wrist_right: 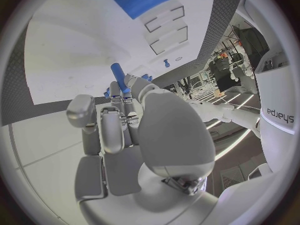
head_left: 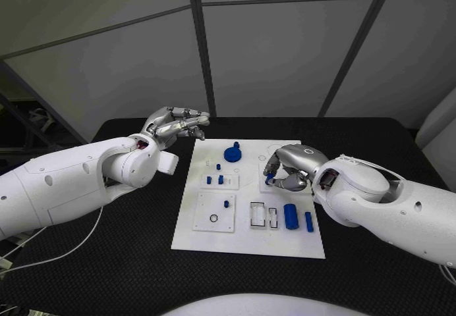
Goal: Assemble the parts on the task board
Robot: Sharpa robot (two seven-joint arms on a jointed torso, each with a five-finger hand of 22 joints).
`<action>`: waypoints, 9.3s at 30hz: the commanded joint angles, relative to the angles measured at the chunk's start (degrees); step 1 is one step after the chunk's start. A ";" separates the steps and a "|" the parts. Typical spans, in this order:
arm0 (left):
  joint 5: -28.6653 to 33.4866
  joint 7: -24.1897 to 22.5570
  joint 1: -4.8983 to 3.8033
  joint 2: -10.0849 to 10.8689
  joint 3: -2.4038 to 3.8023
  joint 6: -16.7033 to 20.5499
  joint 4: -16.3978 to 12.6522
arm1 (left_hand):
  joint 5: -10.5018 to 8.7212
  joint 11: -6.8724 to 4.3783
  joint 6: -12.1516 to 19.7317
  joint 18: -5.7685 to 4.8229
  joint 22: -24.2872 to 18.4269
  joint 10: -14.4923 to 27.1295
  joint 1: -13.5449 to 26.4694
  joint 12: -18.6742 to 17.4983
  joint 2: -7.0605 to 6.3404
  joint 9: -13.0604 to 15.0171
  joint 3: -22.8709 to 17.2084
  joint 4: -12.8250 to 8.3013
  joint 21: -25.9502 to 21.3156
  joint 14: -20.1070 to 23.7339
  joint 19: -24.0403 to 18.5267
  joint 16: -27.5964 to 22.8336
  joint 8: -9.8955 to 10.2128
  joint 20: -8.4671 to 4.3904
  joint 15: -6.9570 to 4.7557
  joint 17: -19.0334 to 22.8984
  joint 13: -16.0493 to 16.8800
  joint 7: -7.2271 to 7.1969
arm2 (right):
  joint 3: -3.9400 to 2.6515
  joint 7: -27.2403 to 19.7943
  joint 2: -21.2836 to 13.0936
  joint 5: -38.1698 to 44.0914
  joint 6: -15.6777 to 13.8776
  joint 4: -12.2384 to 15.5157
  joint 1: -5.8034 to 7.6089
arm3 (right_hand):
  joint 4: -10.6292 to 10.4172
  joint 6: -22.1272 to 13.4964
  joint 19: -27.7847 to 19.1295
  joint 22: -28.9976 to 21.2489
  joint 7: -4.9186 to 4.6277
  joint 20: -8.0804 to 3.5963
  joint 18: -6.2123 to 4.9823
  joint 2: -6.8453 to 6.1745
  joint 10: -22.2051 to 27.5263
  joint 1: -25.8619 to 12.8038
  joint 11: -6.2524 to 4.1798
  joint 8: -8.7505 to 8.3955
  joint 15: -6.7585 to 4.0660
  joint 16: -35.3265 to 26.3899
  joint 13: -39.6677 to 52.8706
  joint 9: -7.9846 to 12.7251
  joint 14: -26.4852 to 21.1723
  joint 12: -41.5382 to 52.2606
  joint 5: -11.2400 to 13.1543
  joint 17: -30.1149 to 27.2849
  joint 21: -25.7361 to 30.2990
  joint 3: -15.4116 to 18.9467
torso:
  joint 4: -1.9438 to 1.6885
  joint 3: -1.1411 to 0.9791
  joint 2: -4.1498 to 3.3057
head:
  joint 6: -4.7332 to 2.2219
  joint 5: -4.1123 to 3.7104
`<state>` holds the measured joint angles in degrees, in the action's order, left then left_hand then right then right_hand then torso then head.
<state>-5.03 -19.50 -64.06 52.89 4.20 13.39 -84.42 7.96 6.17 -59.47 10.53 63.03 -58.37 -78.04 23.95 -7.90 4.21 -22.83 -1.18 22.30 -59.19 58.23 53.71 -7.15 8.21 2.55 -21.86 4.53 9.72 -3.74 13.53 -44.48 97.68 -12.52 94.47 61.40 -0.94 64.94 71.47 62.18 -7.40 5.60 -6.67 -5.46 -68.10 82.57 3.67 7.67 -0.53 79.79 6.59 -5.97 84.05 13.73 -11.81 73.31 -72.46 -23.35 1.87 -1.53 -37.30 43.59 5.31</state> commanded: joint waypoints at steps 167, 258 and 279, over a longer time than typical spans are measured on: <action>0.06 1.13 -0.04 -1.16 -0.25 -1.42 0.41 | 0.04 0.15 0.34 -0.15 -0.46 0.73 -0.32 0.58 0.90 -0.03 0.71 0.22 -0.63 0.51 0.31 -0.39 0.26 0.10 -0.10 0.29 -0.09 0.06 | 3.44 7.48 -15.43 -20.05 -8.85 12.94 0.03 | -11.15 -6.08 6.75 9.09 1.60 -1.57 2.52 -2.18 -7.46 -10.24 -2.19 7.67 -1.96 8.06 55.30 -6.12 5.07 54.89 -11.90 12.19 -5.70 21.96 | 0.56 0.21 0.37 | -1.21 -4.30; 0.06 1.60 -0.04 -0.71 -0.25 -2.24 0.13 | 0.04 0.18 0.32 -0.16 -0.67 0.86 0.06 0.69 0.92 -0.01 1.08 0.50 -0.90 0.57 0.29 -0.41 0.21 0.17 -0.03 0.39 -0.10 0.06 | 3.70 17.18 -11.78 -14.84 -12.43 16.00 -6.57 | -15.57 -8.85 8.37 12.53 2.99 -2.25 3.13 3.81 -10.39 -6.90 -3.46 16.78 -2.73 9.38 65.14 -16.30 5.57 59.36 -20.56 14.92 -7.62 31.65 | 0.73 0.39 0.47 | -0.14 -3.42; 0.06 1.58 -0.04 -0.89 -0.25 -2.32 0.16 | 0.07 0.18 0.36 -0.16 -0.75 0.95 0.07 0.71 1.00 -0.01 1.12 0.54 -0.99 0.60 0.29 -0.41 0.21 0.19 -0.03 0.42 -0.11 0.05 | 3.63 16.22 -6.89 -16.98 -8.43 13.81 -6.48 | -15.80 -8.18 8.30 12.53 3.18 -2.46 3.12 4.68 -10.73 -10.10 -3.62 16.59 -2.90 9.34 65.42 -16.74 5.55 59.22 -19.54 14.84 -7.57 33.08 | 0.69 0.38 0.48 | 0.12 -3.28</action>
<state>-5.01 -17.69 -64.04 52.08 3.91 11.75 -84.22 7.96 6.37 -59.47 10.53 62.34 -57.75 -78.26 24.40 -7.22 4.21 -21.95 -0.63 21.42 -58.99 58.23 53.47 -7.15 8.21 2.35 -21.49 4.49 9.72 -0.07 30.40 -51.60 81.90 -23.22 108.50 54.81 -16.73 55.53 79.46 74.65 -4.98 3.36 -3.98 -0.36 -78.34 73.38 -0.01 24.15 -2.99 88.85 71.92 -21.61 84.05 72.90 -31.54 74.90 -79.81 9.54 2.61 -1.15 -36.85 43.71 2.05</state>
